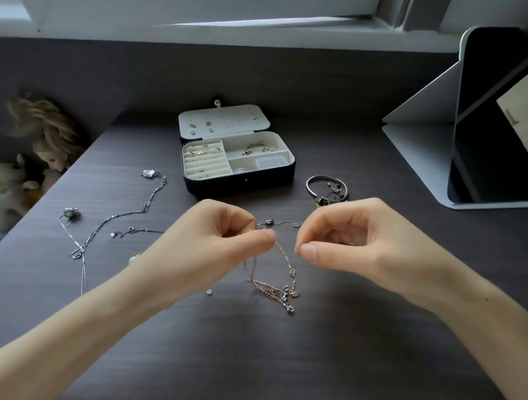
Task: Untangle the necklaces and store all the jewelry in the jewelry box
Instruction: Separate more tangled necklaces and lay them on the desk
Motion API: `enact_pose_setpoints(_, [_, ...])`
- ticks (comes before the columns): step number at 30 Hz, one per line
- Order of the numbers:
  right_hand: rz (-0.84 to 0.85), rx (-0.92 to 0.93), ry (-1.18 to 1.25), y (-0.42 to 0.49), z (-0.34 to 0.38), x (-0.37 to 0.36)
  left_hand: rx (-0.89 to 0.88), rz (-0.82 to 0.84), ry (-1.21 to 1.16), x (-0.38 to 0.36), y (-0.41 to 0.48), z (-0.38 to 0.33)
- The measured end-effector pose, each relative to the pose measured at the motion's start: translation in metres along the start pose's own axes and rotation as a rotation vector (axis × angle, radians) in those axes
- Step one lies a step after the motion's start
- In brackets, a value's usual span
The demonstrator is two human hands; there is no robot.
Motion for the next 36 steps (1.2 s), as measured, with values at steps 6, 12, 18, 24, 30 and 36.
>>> enact_pose_setpoints(6, [-0.033, 0.119, -0.166, 0.003, -0.002, -0.023, -0.071, 0.160, -0.064, -0.005, -0.001, -0.005])
enact_pose_setpoints(12, [-0.135, 0.136, -0.235, 0.007, -0.005, -0.026, -0.074, 0.163, -0.013, -0.006, -0.001, -0.009])
enact_pose_setpoints(18, [0.074, -0.007, 0.279, 0.004, 0.001, -0.016, -0.038, 0.071, 0.109, 0.002, 0.000, -0.004])
enact_pose_setpoints(24, [0.134, -0.022, 0.452, 0.002, 0.004, -0.010, 0.061, 0.040, 0.126, 0.001, 0.001, 0.002])
enact_pose_setpoints(30, [0.066, -0.063, 0.398, 0.002, 0.003, -0.010, 0.120, 0.068, 0.121, 0.000, 0.002, 0.003])
enact_pose_setpoints(36, [0.062, -0.099, 0.353, 0.004, -0.001, -0.004, 0.144, 0.085, 0.138, 0.000, 0.001, 0.003])
Point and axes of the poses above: each hand's wrist, its own y-axis towards the middle knuckle, its own x-axis out of the back of the hand, z = x × y, the point moved 3 cm from there along y, towards the middle knuckle, and after that the axes turned 15 degrees about -x, right-handed, at the moved point
